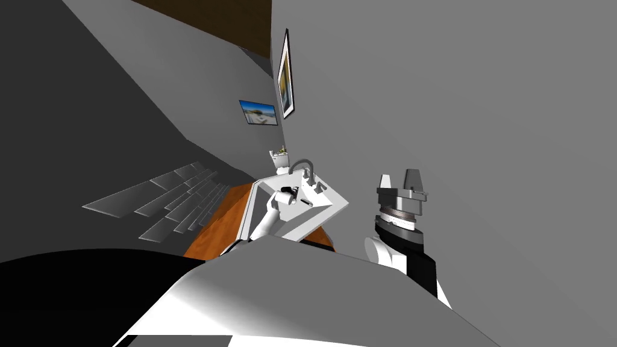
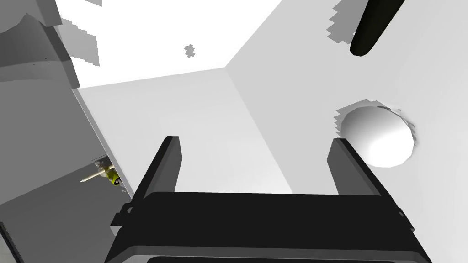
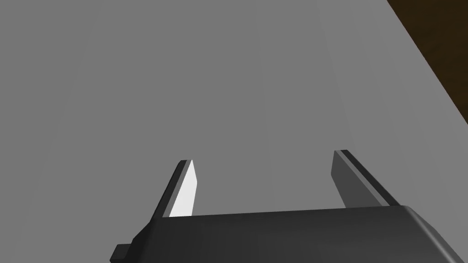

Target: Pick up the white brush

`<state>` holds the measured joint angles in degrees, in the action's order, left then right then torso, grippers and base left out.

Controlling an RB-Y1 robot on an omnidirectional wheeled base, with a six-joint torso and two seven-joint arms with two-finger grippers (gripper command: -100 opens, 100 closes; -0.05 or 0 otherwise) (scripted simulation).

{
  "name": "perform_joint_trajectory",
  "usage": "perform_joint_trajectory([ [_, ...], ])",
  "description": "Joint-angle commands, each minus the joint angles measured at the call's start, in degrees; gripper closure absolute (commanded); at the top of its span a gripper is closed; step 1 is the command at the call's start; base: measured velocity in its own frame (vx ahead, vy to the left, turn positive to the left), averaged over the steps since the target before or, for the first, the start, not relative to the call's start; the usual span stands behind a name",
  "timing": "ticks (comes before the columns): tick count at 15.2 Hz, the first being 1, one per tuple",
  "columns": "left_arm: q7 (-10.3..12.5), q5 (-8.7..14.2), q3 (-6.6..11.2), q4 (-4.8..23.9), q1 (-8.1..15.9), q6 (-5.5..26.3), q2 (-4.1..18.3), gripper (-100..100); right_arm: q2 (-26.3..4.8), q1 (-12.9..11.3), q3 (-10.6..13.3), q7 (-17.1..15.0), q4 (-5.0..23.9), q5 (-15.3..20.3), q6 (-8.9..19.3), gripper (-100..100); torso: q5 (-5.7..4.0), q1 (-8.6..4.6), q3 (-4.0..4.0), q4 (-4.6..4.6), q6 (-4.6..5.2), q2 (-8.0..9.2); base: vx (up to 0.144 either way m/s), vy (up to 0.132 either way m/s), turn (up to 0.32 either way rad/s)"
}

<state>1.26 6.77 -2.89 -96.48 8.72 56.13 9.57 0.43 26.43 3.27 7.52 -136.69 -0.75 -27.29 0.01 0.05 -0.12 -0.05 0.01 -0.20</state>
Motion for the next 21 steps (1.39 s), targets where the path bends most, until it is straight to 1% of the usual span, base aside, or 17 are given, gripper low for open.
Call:
perform_joint_trajectory([
  [1, 0.1, 0.2, -0.07, 0.6, 0.5, 2.9, 0.1, -100, 0.0, 0.0, 0.0, 0.0, 0.0, 0.0, 0.0, 0, 0.0, 0.0, 0.0, 0.0, 0.0, 0.0, 0.028, 0.025, -0.053],
  [2, 0.1, 0.2, -0.07, 0.6, 0.5, 3.0, 0.1, -100, 0.0, 0.0, 0.0, 0.0, 0.0, 0.0, 0.0, 0, 0.0, -0.01, 0.01, 0.0, -0.02, 0.02, 0.014, 0.014, 0.003],
  [3, 0.5, 0.5, -0.37, 2.5, 2.3, 5.0, -0.1, -100, 0.0, 0.0, 0.0, 0.0, 0.0, 0.0, 0.0, 0, -0.01, -0.03, 0.03, 0.01, -0.03, 0.06, 0.019, 0.017, -0.094],
  [5, 0.5, 0.5, -0.37, 2.5, 2.3, 6.8, -0.1, -100, 0.0, 0.0, 0.0, 0.0, 0.0, 0.0, 0.0, 0, -0.01, -0.05, 0.05, 0.02, -0.01, 0.1, -0.002, 0.015, -0.065],
  [6, 0.8, 0.8, -0.67, 4.4, 4.0, 8.4, -0.2, -100, 0.0, 0.0, 0.0, 0.0, 0.0, 0.0, 0.0, 0, -0.01, -0.07, 0.08, 0.03, -0.02, 0.15, -0.012, 0.017, -0.048],
  [8, 0.8, 0.8, -0.67, 4.4, 4.0, 10.5, -0.2, -100, 0.0, 0.0, 0.0, 0.0, 0.0, 0.0, 0.0, 0, -0.01, -0.04, 0.11, 0.04, -0.01, 0.2, -0.016, 0.022, -0.064],
  [9, 0.8, 0.8, -0.67, 4.4, 4.0, 10.5, -0.2, -100, 0.0, 0.0, 0.0, 0.0, 0.0, 0.0, 0.0, 0, -0.01, -0.04, 0.12, 0.04, -0.02, 0.21, -0.004, 0.006, -0.017],
  [10, 1.1, 1.0, -0.96, 6.3, 5.7, 12.4, -0.4, -100, 0.0, 0.0, 0.0, 0.0, 0.0, 0.0, 0.0, 0, -0.01, -0.07, 0.12, 0.04, -0.03, 0.2, -0.011, 0.016, -0.046],
  [12, 1.1, 1.0, -0.96, 6.3, 5.7, 14.0, -0.4, -100, 0.0, 0.0, 0.0, 0.0, 0.0, 0.0, 0.0, 0, -0.01, -0.04, 0.13, 0.05, -0.01, 0.23, -0.018, 0.025, -0.071],
  [13, 1.5, 1.3, -1.24, 8.1, 7.3, 15.5, -0.7, -100, 0.0, 0.0, 0.0, 0.0, 0.0, 0.0, 0.0, 0, -0.01, -0.04, 0.13, 0.05, -0.02, 0.23, -0.015, 0.022, -0.061],
  [15, 1.5, 1.3, -1.24, 8.1, 7.3, 17.4, -0.7, -100, 0.0, 0.0, 0.0, 0.0, 0.0, 0.0, 0.0, 0, -0.01, -0.05, 0.13, 0.05, -0.01, 0.22, -0.01, 0.014, -0.039],
  [16, 1.8, 1.5, -1.5, 9.9, 8.8, 18.9, -0.9, -100, 0.0, 0.0, 0.0, 0.0, 0.0, 0.0, 0.0, 0, -0.02, -0.07, 0.12, 0.05, -0.02, 0.21, -0.013, 0.019, -0.054],
  [17, 1.8, 1.5, -1.5, 9.9, 8.8, 20.1, -0.9, -100, 0.0, 0.0, 0.0, 0.0, 0.0, 0.0, 0.0, 0, -0.02, -0.06, 0.12, 0.05, -0.01, 0.22, -0.016, 0.023, -0.067],
  [18, 1.8, 1.5, -1.5, 9.9, 8.8, 20.7, -0.9, -100, 0.0, 0.0, 0.0, 0.0, 0.0, 0.0, 0.0, 0, -0.01, -0.04, 0.13, 0.05, -0.01, 0.23, -0.009, 0.012, -0.035],
  [21, 1.8, 1.5, -1.5, 9.9, 8.8, 20.7, -0.9, -100, 0.0, 0.0, 0.0, 0.0, 0.0, 0.0, 0.0, 0, -0.02, -0.1, 0.11, 0.04, -0.03, 0.19, -0.003, 0.004, -0.011],
])
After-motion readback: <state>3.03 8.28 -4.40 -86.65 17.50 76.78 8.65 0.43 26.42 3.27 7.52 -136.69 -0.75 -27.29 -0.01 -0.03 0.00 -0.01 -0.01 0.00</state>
